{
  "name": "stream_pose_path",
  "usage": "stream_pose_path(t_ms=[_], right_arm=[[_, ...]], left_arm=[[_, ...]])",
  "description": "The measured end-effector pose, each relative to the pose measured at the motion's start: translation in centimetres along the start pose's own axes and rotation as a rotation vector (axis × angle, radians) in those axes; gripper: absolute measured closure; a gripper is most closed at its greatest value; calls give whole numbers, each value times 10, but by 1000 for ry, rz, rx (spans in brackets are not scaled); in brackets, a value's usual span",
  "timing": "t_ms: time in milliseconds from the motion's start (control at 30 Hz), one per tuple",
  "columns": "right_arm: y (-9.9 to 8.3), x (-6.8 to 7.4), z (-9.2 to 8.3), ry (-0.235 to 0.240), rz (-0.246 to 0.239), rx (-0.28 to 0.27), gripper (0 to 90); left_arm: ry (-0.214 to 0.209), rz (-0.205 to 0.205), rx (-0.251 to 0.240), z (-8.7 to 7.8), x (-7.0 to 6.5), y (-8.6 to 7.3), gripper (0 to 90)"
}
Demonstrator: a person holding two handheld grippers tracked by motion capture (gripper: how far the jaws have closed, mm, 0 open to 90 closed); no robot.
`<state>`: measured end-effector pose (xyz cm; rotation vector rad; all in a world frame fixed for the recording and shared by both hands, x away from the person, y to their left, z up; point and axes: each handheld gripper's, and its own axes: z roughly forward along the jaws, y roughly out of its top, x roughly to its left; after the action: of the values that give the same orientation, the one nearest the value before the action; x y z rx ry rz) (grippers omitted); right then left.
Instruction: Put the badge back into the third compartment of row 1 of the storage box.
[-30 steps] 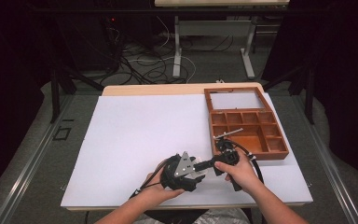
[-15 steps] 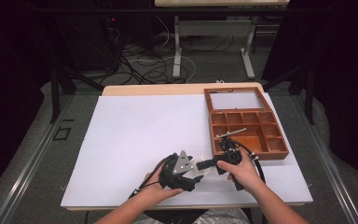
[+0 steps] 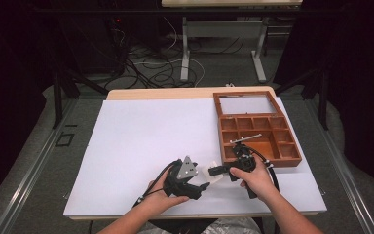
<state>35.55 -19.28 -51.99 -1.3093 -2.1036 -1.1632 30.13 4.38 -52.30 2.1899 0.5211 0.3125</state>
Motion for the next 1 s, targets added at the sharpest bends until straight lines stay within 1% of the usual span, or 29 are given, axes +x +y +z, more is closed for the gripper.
stream_pose_path(t_ms=[33, 67, 100, 133, 200, 233, 267, 300, 333, 367, 433, 467, 500, 533, 567, 600, 633, 667, 700, 733, 800, 833, 867, 900, 933, 967, 1000], right_arm=[[0, 0, 0, -2, -4, 0, 842], [-1, -1, 0, 0, -3, -21, 841], [-2, 0, -1, 1, 17, -25, 842], [-2, -1, -1, 2, 9, -30, 842], [-2, -1, -1, -2, 0, -33, 842], [-2, -1, -2, -3, -1, -37, 841], [-2, -2, -1, -3, -2, -53, 842], [-2, -2, -2, -4, -2, -38, 842], [-2, -2, -3, -8, -2, -45, 842], [-2, -2, -4, -7, -3, -38, 841], [-2, -3, -5, -6, -1, -60, 842], [-2, -3, -6, -9, -1, -53, 841], [-2, -3, -7, -7, 2, -64, 842], [-1, -3, -8, -13, 7, -64, 842], [-2, -3, -9, -7, 2, -81, 842], [-1, -4, -11, -8, 2, -73, 841], [-1, -4, -11, -9, 1, -76, 842], [-1, -4, -12, -5, 1, -83, 842], [-1, -4, -14, -8, 1, -83, 842], [-1, -5, -15, -9, 4, -89, 842], [-1, -5, -17, -7, 3, -92, 842], [-1, -6, -18, -8, 6, -99, 842], [0, -6, -19, -10, 0, -97, 841], [0, -6, -20, -5, 1, -113, 842], [0, -6, -21, -9, 3, -115, 841], [0, -7, -22, -7, 0, -120, 841], [0, -7, -23, -8, 3, -122, 842]], left_arm=[[5, -11, -11, 1, 0, -1, 228], [-5, -17, 3, 1, 1, -1, 223], [1, -15, 3, 1, 2, -2, 215], [-7, -27, 8, 1, 3, -3, 204], [-10, -37, 9, 2, 4, -4, 182], [-13, -42, 6, 2, 5, -5, 175], [-6, -52, -3, 4, 5, -6, 171], [-3, -50, 0, 4, 6, -6, 168], [-5, -58, 4, 5, 5, -7, 165], [-4, -62, 2, 5, 6, -7, 163], [2, -62, -1, 6, 7, -8, 161], [3, -59, 2, 5, 8, -8, 159], [5, -63, -4, 6, 9, -9, 151], [5, -71, -5, 6, 9, -9, 138], [4, -66, -1, 5, 11, -9, 125], [8, -68, -6, 5, 11, -10, 111], [7, -77, -6, 5, 12, -10, 96], [-3, -73, 4, 4, 14, -10, 84], [-5, -87, -2, 4, 14, -10, 71], [-3, -90, -3, 4, 14, -10, 61], [5, -84, -8, 5, 16, -11, 44], [13, -93, -14, 5, 16, -11, 33], [10, -103, -20, 6, 16, -12, 20], [5, -112, -23, 6, 17, -12, 10], [-7, -121, -11, 5, 18, -12, 8], [-1, -135, -10, 5, 18, -12, 8], [-6, -141, -9, 4, 19, -12, 7]])
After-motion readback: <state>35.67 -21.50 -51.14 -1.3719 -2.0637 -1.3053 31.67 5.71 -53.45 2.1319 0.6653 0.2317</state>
